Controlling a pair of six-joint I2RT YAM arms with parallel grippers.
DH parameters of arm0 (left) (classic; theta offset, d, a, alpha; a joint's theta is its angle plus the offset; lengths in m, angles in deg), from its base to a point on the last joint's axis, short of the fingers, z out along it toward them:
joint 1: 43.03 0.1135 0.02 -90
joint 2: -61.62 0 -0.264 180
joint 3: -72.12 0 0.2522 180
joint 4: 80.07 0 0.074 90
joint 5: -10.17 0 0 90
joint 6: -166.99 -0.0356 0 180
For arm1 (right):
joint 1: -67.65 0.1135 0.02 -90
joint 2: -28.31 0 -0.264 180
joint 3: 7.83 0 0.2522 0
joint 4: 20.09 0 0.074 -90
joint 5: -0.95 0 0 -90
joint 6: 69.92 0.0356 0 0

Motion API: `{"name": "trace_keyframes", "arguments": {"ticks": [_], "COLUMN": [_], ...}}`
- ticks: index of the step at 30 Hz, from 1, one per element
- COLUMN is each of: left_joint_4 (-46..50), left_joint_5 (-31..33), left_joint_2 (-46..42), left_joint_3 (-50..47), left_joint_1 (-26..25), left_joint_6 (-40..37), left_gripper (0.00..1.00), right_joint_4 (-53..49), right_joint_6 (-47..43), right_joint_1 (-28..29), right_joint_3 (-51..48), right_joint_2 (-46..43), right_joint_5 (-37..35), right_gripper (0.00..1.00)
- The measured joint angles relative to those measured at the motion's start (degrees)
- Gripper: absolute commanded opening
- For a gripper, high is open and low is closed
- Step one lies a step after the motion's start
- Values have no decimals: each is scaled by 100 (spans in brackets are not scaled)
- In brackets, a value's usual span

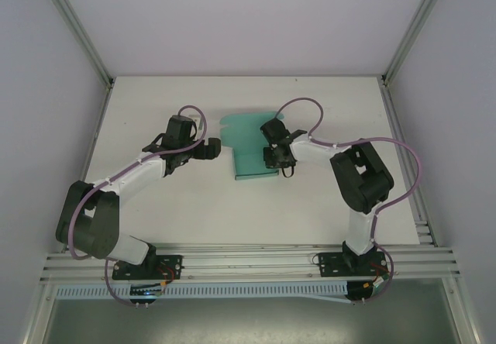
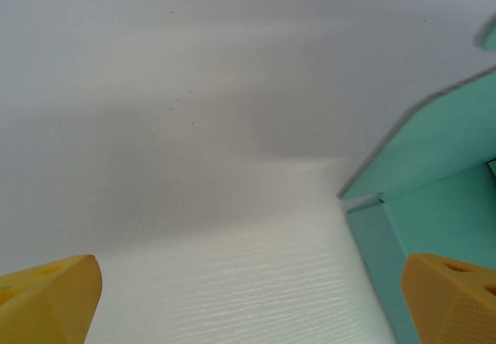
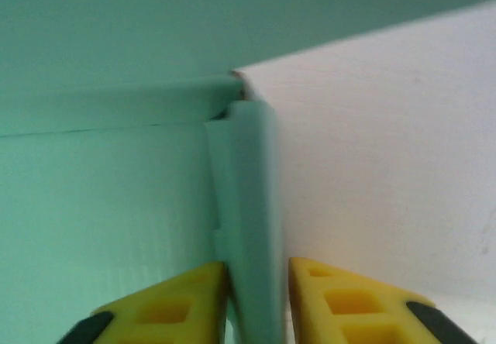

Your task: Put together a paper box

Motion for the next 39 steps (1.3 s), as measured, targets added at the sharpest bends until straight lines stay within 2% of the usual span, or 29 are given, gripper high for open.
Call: {"name": "trace_keyframes", "arguments": {"ticks": [1, 6, 10, 16, 19, 24, 30, 33, 39], "left_joint_4": [0, 0, -7, -356, -619, -1648, -2470, -2719, -2671], "left_joint_5": [0, 4, 61, -417, -951, -2664, -4142, -4575, -4653], "left_joint_2": [7, 22, 13, -216, -146, 356, 883, 918, 918], "left_joint_3": [0, 0, -7, -348, -389, -387, -195, -146, 28], "left_joint_1": [0, 0, 39, 743, 911, 846, 621, 518, 496], "left_joint_6": [2, 2, 74, 570, 743, 868, 938, 949, 732], "left_gripper": [99, 99, 99, 99, 99, 99, 99, 99, 98], "right_joint_4": [-2, 96, 846, 2203, 3091, 4419, 5056, 5121, 4920], "right_joint_6": [17, -13, -190, -439, -437, -328, -310, -306, -503], "right_joint_1": [-13, -26, -26, -127, -173, -144, -31, 7, 83], "right_joint_3": [0, -44, -625, -1633, -1858, -1910, -1845, -1740, -1506], "right_joint_2": [0, -2, -352, -1458, -1965, -2205, -2028, -1832, -1759], "right_joint_5": [-4, -122, -136, 494, 1032, 1864, 2387, 2533, 2446], "right_gripper": [0, 0, 0, 0, 0, 0, 0, 0, 0]}}
